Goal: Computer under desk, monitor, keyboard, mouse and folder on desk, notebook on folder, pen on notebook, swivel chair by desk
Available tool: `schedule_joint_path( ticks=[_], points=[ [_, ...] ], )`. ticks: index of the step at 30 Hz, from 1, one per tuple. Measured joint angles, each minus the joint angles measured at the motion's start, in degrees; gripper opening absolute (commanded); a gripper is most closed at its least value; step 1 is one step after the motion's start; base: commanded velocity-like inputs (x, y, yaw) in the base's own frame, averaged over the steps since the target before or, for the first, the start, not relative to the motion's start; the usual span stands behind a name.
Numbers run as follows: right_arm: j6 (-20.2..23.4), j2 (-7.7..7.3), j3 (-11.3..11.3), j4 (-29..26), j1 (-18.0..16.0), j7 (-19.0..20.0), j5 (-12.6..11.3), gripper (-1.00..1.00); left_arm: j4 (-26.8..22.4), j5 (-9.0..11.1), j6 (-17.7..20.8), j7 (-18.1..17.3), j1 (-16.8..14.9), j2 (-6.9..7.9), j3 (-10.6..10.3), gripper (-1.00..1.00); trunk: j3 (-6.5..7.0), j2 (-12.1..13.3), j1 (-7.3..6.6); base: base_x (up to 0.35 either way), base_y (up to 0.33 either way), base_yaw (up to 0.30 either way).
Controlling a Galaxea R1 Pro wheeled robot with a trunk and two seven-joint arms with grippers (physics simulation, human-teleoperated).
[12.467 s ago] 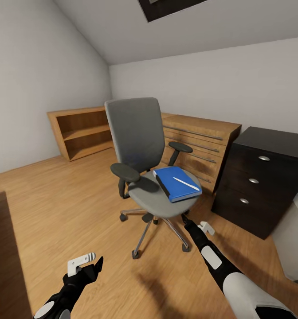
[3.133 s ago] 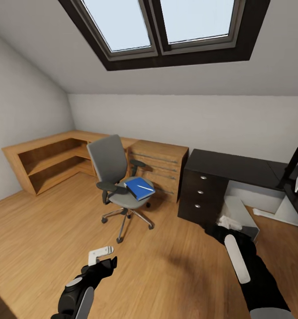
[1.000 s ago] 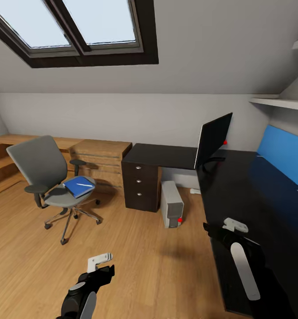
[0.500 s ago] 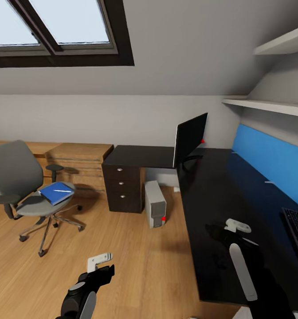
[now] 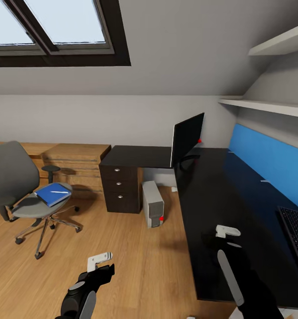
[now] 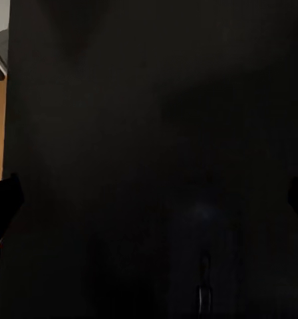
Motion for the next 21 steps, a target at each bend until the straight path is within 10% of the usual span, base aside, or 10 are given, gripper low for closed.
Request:
schedule_joint_path(
  ticks=[21],
  points=[
    [-0.22, -0.95, -0.64, 8.73, -0.36, 0.12, 0.21, 1.0, 0.14, 0.0, 0.08, 0.17, 0.0, 0.03, 0.23, 1.0, 0.0, 0.0, 0.0, 0.0, 0.0, 0.0]
  ],
)
